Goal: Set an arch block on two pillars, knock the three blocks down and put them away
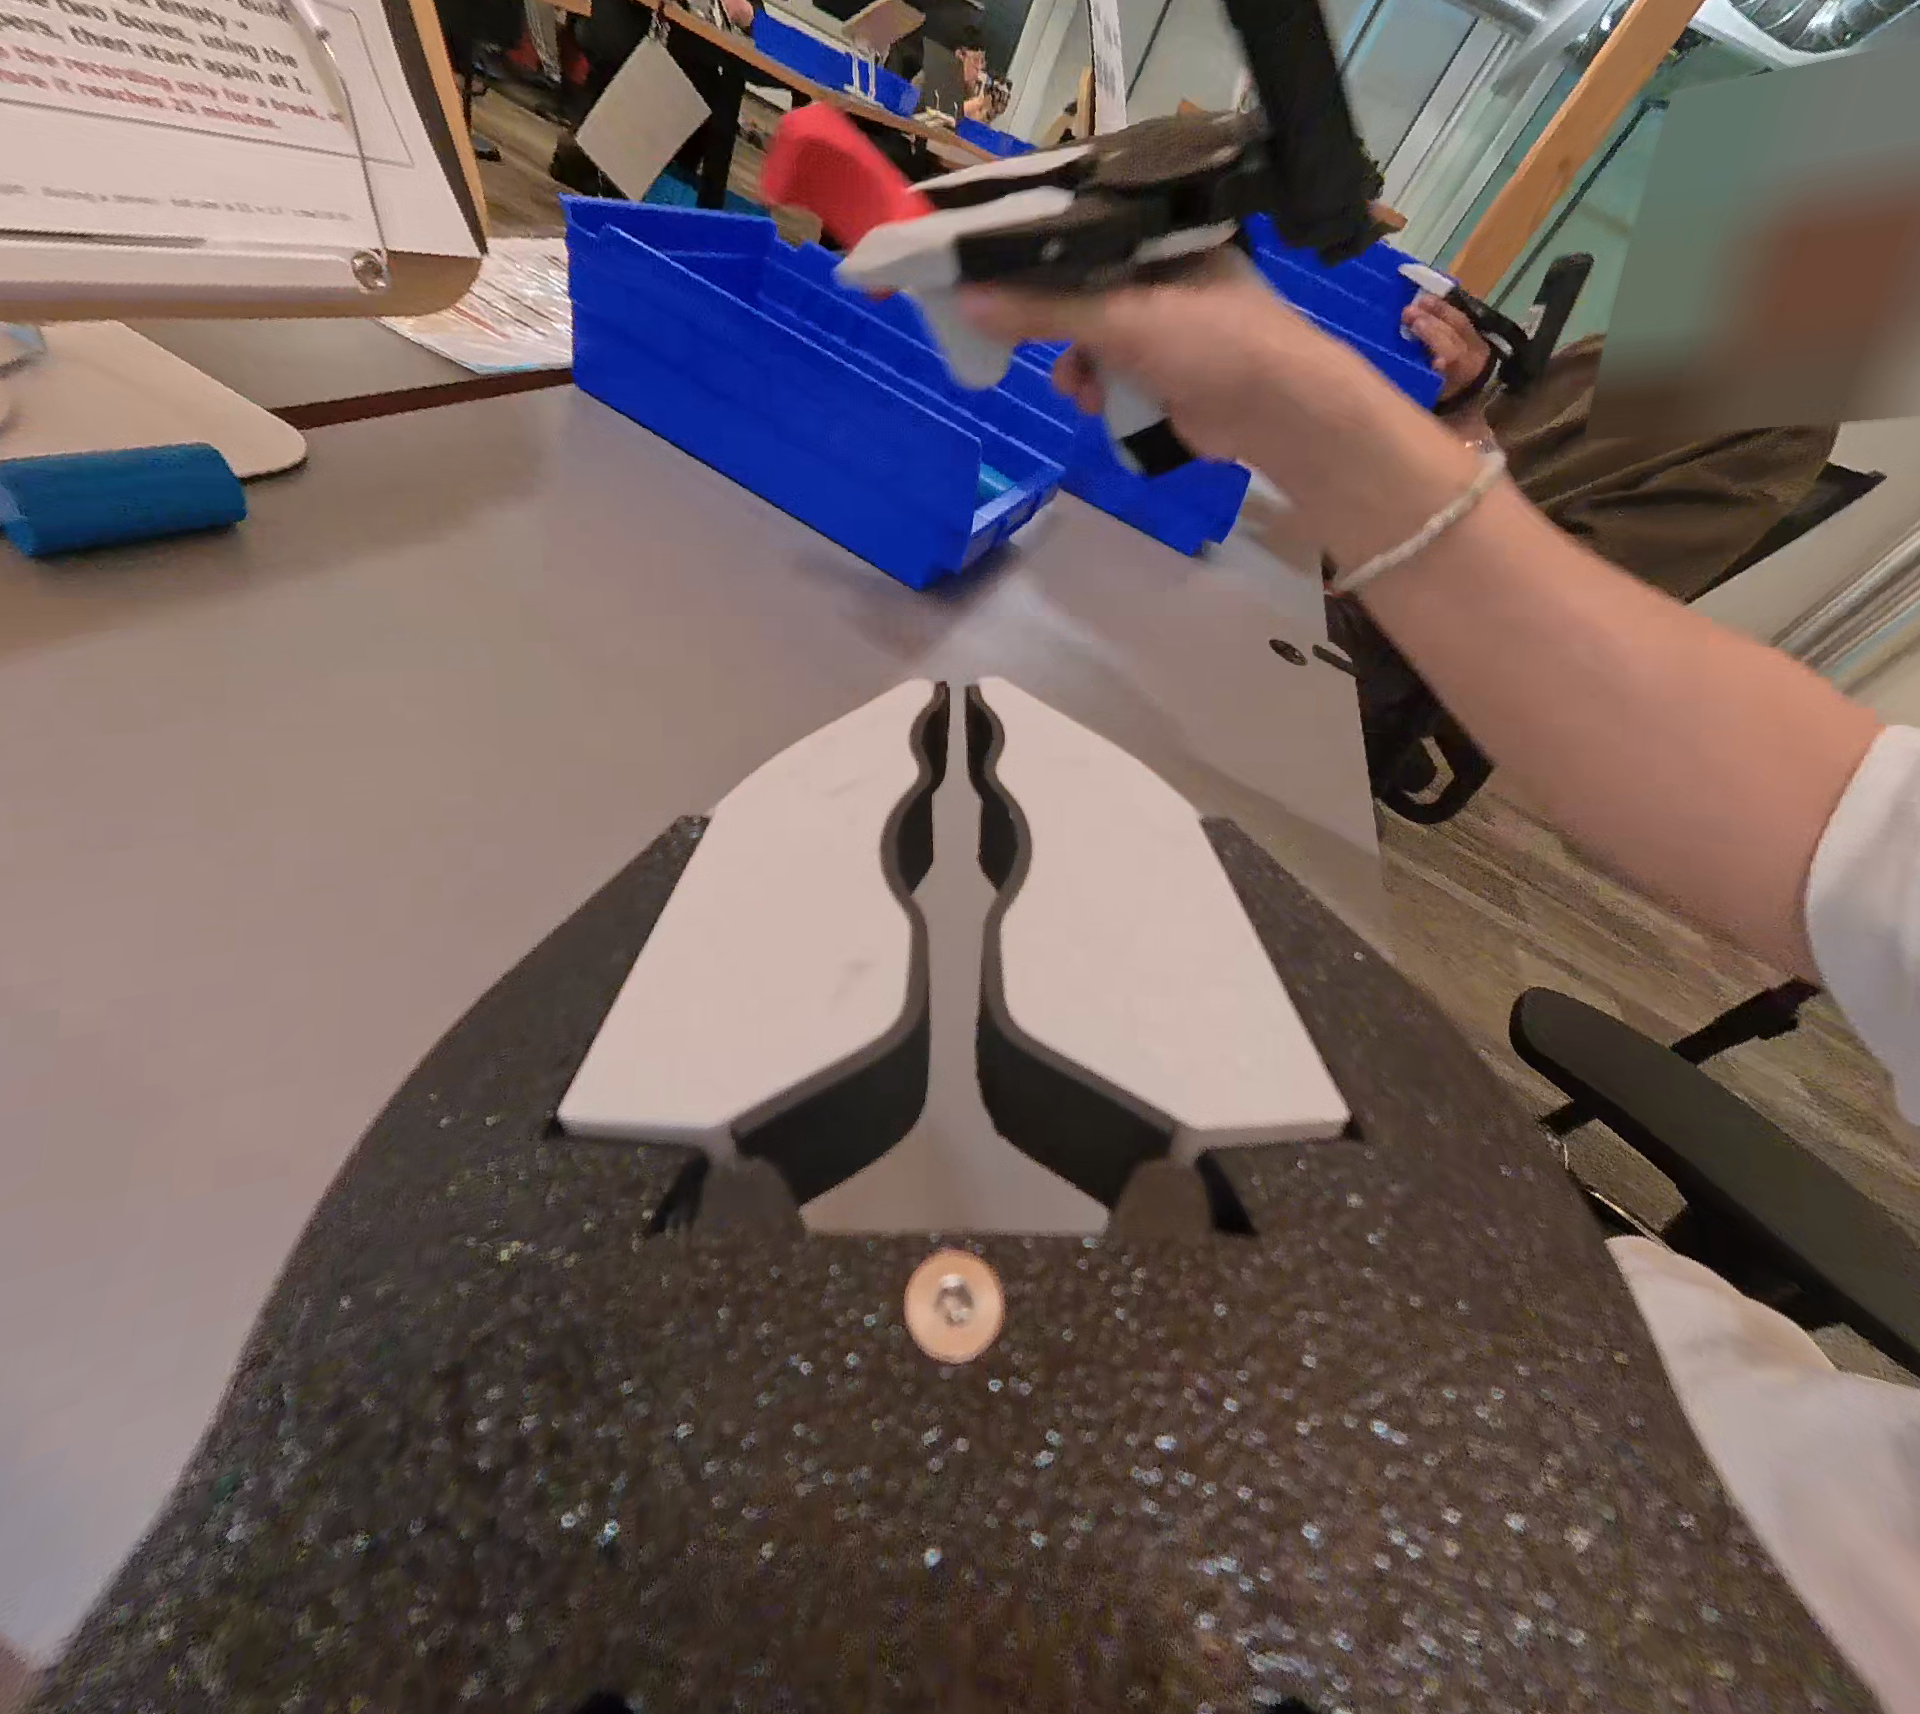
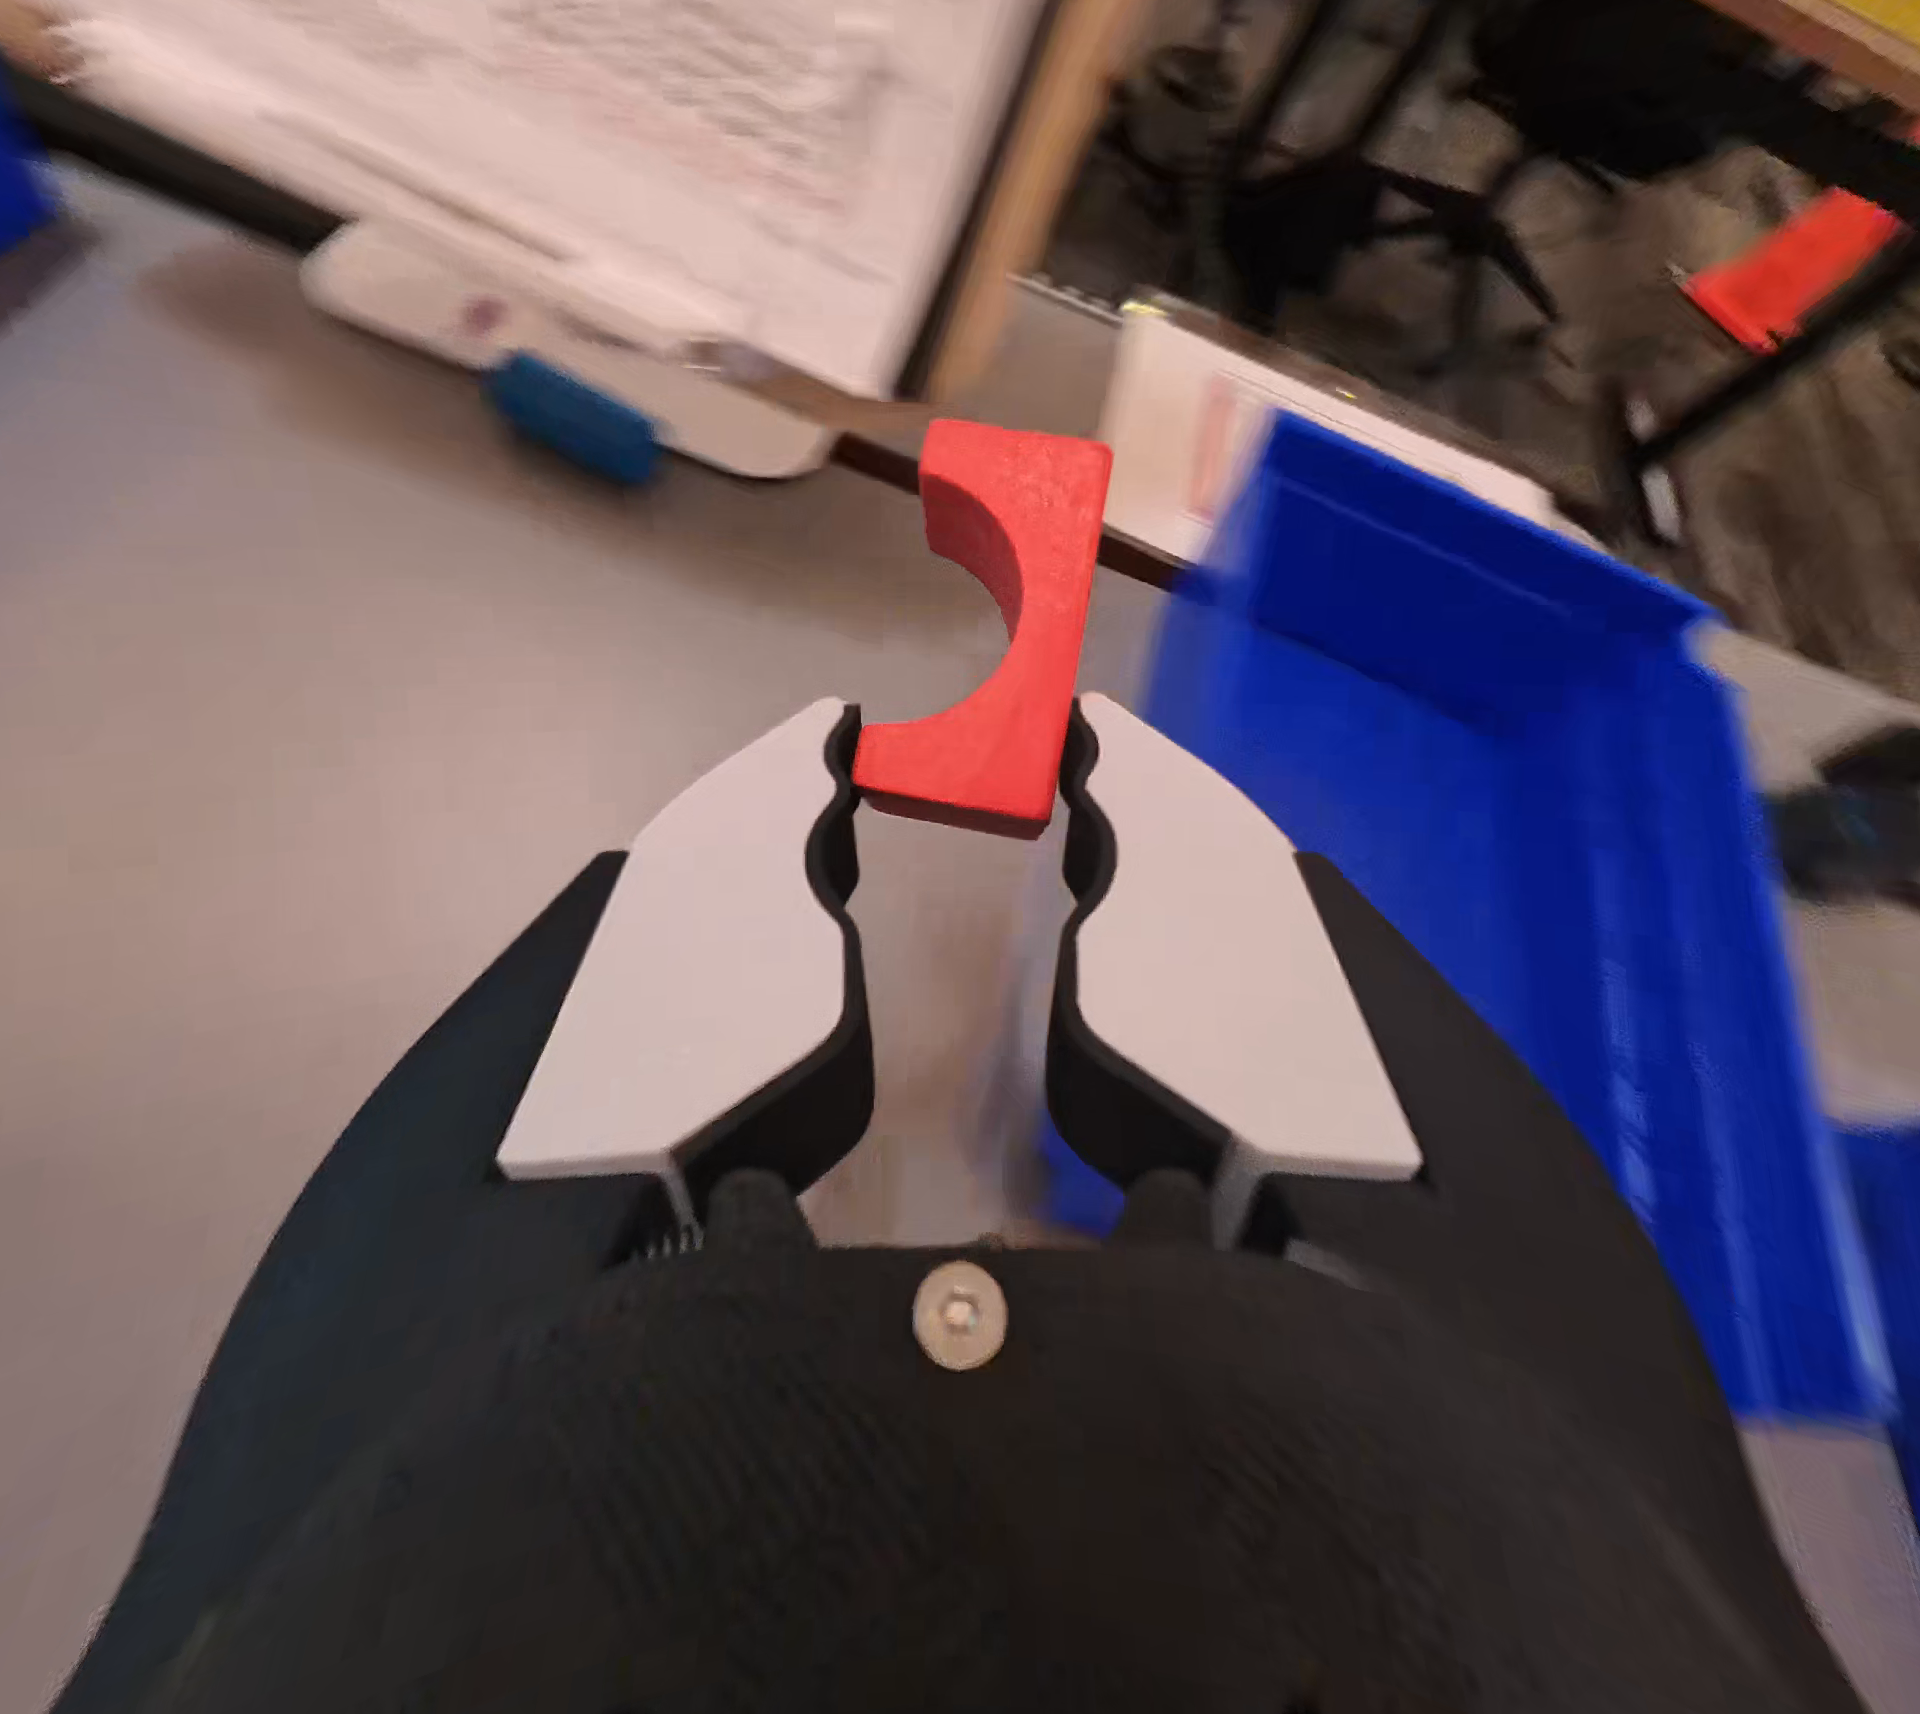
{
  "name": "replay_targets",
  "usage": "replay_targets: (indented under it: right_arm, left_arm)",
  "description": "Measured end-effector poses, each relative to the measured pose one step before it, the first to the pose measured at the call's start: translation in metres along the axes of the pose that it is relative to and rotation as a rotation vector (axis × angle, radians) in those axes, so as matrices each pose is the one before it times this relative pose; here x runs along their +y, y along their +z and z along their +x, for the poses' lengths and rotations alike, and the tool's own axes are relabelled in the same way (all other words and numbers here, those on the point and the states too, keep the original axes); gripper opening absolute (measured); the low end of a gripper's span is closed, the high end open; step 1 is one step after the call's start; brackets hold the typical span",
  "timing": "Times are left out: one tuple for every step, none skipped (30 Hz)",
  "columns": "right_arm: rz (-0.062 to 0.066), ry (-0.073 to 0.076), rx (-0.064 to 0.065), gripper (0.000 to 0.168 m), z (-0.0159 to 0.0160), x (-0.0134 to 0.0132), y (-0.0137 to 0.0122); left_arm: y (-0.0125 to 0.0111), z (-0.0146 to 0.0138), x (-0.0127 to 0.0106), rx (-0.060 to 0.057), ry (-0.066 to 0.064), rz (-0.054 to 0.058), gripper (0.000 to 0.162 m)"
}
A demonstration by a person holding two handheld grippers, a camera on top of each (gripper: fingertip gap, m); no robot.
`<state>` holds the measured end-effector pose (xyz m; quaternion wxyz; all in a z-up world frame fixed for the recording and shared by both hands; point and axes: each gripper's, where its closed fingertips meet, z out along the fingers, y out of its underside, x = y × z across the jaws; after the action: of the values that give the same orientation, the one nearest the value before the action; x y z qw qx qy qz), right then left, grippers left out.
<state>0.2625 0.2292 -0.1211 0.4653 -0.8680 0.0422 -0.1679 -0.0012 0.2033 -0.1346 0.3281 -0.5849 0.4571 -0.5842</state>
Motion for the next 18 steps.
replay_targets:
  right_arm:
    - [-0.0022, 0.0664, 0.0344, 0.037, 0.03105, 0.00688, -0.01136]
    - [-0.0003, 0.0587, 0.0235, 0.037, 0.02692, 0.00644, -0.00708]
    - [-0.0039, 0.0340, 0.0389, 0.037, 0.02592, 0.00744, -0.00336]
    - [-0.0222, 0.0217, 0.0381, 0.037, 0.02297, 0.01051, 0.00034]
    - [-0.0270, 0.0275, 0.0096, 0.037, 0.01620, 0.01133, 0.00357]
    - [-0.0201, 0.0366, -0.0081, 0.037, 0.01071, 0.01002, 0.00515]
    - [-0.0041, 0.0310, -0.0137, 0.037, 0.00687, 0.00694, 0.00550]
    - [-0.0104, 0.0172, -0.0095, 0.037, 0.00496, 0.00669, 0.00586]
    - [-0.0221, 0.0053, -0.0065, 0.037, 0.00327, 0.00722, 0.00671]
    - [-0.0236, -0.0020, -0.0073, 0.037, 0.00155, 0.00664, 0.00743]
    - [-0.0185, -0.0039, -0.0026, 0.037, 0.00091, 0.00538, 0.00760]
    - [-0.0159, -0.0048, 0.0000, 0.037, 0.00055, 0.00413, 0.00728]
    - [-0.0165, -0.0069, -0.0080, 0.038, -0.00068, 0.00344, 0.00739]
    - [-0.0154, -0.0022, -0.0246, 0.038, -0.00329, 0.00328, 0.00744]
    - [-0.0213, 0.0132, -0.0352, 0.038, -0.00525, 0.00458, 0.00753]
    - [-0.0264, 0.0195, -0.0224, 0.039, -0.00373, 0.00571, 0.00722]
    - [-0.0254, -0.0013, -0.0130, 0.041, -0.00158, 0.00520, 0.00641]
    - [-0.0250, -0.0144, 0.0139, 0.047, 0.00280, 0.00556, 0.00471]
  left_arm:
    - [0.00304, 0.00093, 0.00196, 0.0028, -0.0023, -0.0094, 0.003]
    - [0.00305, 0.00158, 0.00125, 0.0040, 0.0006, -0.0068, 0.003]
    - [0.00289, 0.00224, 0.00092, 0.0059, 0.0037, -0.0055, 0.003]
    - [0.00283, 0.00238, 0.00067, 0.0060, 0.0059, -0.0051, 0.003]
    - [0.00273, 0.00213, 0.00074, 0.0042, 0.0073, -0.0055, 0.003]
    - [0.00288, 0.00148, 0.00098, 0.0013, 0.0064, -0.0063, 0.003]
    - [0.00265, 0.00087, 0.00129, -0.0015, 0.0033, -0.0077, 0.003]
    - [0.00237, 0.00056, 0.00150, -0.0031, 0.0033, -0.0088, 0.003]
    - [0.00200, 0.00019, 0.00145, -0.0053, 0.0073, -0.0085, 0.003]
    - [0.00174, -0.00027, 0.00111, -0.0089, 0.0108, -0.0076, 0.003]
    - [0.00149, -0.00089, 0.00105, -0.0126, 0.0107, -0.0076, 0.003]
    - [0.00133, -0.00119, 0.00122, -0.0141, 0.0081, -0.0091, 0.002]
    - [0.00117, -0.00070, 0.00123, -0.0123, 0.0068, -0.0097, 0.002]
    - [0.00112, -0.00022, 0.00135, -0.0095, 0.0075, -0.0085, 0.002]
    - [0.00107, 0.00006, 0.00135, -0.0080, 0.0092, -0.0082, 0.002]
    - [0.00126, 0.00000, 0.00175, -0.0076, 0.0124, -0.0094, 0.002]
    - [0.00150, -0.00064, 0.00200, -0.0096, 0.0139, -0.0104, 0.002]
    - [0.00163, -0.00130, 0.00262, -0.0121, 0.0109, -0.0115, 0.002]
